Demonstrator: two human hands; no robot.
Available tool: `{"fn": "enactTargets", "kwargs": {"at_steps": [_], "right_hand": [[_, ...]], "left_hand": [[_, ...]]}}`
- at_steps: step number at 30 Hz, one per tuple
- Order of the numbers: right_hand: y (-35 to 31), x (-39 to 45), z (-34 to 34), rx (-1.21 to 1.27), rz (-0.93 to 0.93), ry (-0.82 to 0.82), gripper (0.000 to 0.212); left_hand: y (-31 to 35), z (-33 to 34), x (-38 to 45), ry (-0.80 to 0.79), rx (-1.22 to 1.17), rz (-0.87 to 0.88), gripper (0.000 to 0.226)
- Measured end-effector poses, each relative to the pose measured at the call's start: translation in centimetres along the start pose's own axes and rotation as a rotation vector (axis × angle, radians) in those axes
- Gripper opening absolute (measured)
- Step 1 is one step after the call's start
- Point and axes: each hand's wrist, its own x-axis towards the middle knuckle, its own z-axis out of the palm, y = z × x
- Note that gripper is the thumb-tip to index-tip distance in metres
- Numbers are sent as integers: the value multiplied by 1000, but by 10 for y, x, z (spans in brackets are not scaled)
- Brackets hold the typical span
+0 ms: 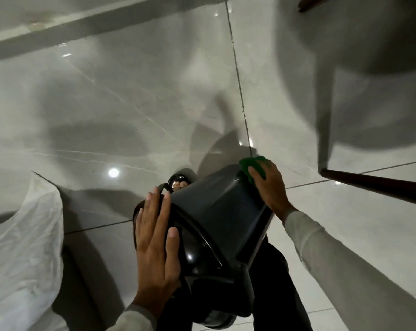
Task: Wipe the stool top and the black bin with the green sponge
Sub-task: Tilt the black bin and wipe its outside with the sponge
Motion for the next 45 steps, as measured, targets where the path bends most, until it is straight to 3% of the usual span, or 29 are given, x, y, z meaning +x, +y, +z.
{"fn": "enactTargets", "kwargs": {"at_steps": [5, 7, 9, 13, 15, 17, 21, 24, 27, 30, 32, 33, 35, 38, 41, 45], "right_hand": [[-49, -115, 31, 94, -504, -219, 41], [-27, -162, 24, 137, -560, -221, 42], [-5, -167, 10, 176, -449, -151, 40], [14, -100, 6, 239, -159, 60, 40], [14, -59, 9, 222, 10, 54, 37], [3, -38, 13, 190, 30, 36, 37], [-35, -88, 22, 201, -334, -137, 32], [-22, -148, 22, 178, -570, -277, 40], [-7, -127, 11, 131, -460, -266, 38], [0, -38, 2, 30, -178, -80, 41], [-16, 20, 6, -20, 9, -91, 37], [-32, 33, 16, -33, -23, -164, 34], [-64, 12, 40, -5, -261, -344, 25], [-67, -84, 47, 66, -534, -414, 40], [-24, -105, 9, 156, -380, -375, 51], [-11, -12, 1, 54, -6, -144, 46]], "left_hand": [[-22, -18, 17, 10, -35, -19, 54], [-20, -18, 23, -32, -41, -14, 43], [-11, -15, 32, -77, 10, 51, 31], [7, -8, 37, -123, 73, 166, 31], [14, -5, 29, -115, 135, 216, 26], [18, -6, 26, -96, 166, 236, 22], [17, -10, 29, -84, 178, 298, 15], [20, -5, 23, -28, 127, 191, 46], [25, -1, 12, 3, 167, 118, 72], [23, 4, 9, -13, 184, 197, 73], [18, 6, 12, -7, 198, 218, 71], [15, 6, 13, -1, 198, 200, 71], [11, 5, 15, 11, 200, 154, 72], [12, 4, 9, 19, 188, 162, 72], [16, 7, 5, 18, 202, 208, 72], [13, 5, 6, 1, 212, 206, 71]]}}
